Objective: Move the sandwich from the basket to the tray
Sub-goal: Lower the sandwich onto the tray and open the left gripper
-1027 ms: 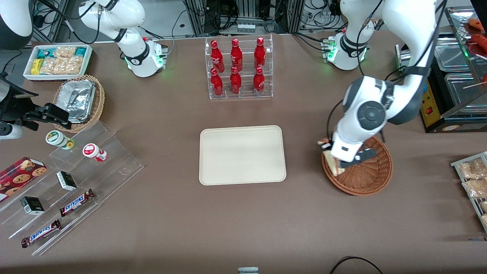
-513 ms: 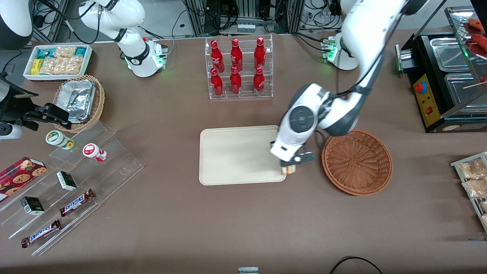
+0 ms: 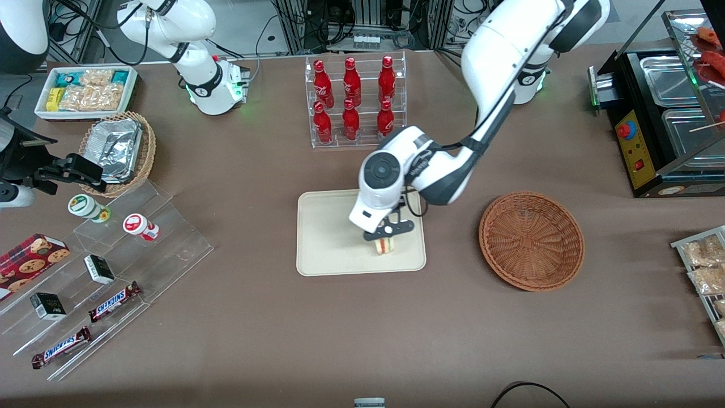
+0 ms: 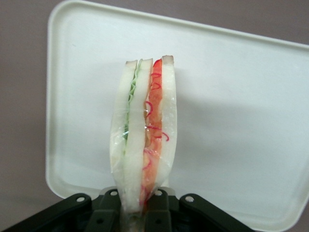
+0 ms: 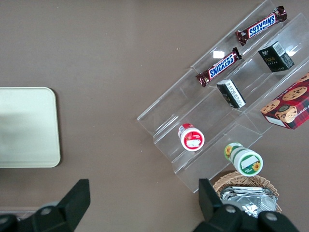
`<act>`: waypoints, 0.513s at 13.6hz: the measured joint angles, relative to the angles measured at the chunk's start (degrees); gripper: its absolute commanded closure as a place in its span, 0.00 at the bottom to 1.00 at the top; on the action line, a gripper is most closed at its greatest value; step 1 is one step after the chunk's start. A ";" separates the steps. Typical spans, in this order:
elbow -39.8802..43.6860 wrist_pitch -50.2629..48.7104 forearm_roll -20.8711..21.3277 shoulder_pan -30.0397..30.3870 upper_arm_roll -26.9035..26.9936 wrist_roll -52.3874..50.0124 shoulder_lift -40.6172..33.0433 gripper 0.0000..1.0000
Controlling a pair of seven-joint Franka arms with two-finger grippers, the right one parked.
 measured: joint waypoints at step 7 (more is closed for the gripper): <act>5.79 -0.29 4.35 -4.47 0.12 -5.03 5.85 1.00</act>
